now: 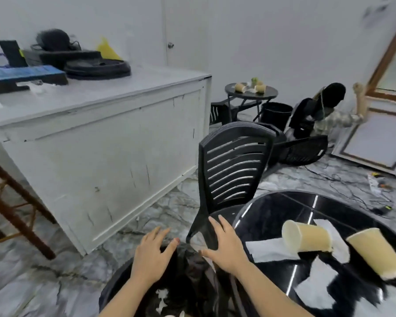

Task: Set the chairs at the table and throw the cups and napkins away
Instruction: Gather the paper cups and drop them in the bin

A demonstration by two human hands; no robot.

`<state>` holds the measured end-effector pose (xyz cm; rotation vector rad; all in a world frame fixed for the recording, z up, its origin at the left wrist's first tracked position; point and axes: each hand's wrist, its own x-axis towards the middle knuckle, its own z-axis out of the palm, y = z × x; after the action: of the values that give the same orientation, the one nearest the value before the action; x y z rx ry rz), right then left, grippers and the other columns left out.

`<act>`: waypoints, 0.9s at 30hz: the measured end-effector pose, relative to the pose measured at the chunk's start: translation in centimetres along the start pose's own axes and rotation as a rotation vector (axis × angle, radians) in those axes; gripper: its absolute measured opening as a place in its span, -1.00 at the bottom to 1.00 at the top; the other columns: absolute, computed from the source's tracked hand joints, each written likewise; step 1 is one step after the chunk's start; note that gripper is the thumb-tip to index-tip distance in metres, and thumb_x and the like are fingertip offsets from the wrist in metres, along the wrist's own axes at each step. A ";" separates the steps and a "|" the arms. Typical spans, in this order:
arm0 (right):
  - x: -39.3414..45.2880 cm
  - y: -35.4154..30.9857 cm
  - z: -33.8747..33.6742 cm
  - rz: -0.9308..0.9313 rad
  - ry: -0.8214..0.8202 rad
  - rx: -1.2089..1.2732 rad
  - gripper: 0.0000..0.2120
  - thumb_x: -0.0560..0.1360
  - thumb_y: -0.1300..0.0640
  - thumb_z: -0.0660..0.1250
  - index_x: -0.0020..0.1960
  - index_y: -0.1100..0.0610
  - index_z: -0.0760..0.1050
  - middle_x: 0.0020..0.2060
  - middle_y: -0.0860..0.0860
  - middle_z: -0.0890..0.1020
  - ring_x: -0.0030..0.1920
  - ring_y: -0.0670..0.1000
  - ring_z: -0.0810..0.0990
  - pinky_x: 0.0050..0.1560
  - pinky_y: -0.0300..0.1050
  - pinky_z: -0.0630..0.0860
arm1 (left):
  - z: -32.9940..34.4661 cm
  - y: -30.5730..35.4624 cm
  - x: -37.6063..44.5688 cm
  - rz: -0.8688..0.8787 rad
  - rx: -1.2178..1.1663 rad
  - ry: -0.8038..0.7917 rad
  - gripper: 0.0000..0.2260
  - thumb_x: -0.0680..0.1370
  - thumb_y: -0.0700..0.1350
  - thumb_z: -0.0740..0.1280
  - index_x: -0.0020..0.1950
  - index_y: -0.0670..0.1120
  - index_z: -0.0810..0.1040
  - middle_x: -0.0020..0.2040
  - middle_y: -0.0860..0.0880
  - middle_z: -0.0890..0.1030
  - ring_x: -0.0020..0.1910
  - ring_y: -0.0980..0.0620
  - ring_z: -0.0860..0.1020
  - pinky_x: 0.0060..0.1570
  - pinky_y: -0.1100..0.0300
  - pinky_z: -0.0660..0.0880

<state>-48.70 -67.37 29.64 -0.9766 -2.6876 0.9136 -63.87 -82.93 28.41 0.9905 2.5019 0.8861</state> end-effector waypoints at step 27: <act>-12.4 27.3 -22.9 0.445 0.335 -0.070 -0.13 0.36 -0.23 0.37 0.51 -0.12 -0.01 0.54 -0.07 -0.02 0.52 -0.03 0.02 0.48 -0.03 0.15 | 18.8 31.7 1.6 0.513 0.056 -0.319 -0.57 0.54 0.17 0.24 0.40 0.17 0.32 0.47 0.15 0.25 0.45 0.16 0.17 0.41 0.25 0.12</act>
<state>-17.02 -47.14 32.92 -1.6218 -2.2744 0.6438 -39.81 -55.60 34.52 1.6891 2.0442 0.7154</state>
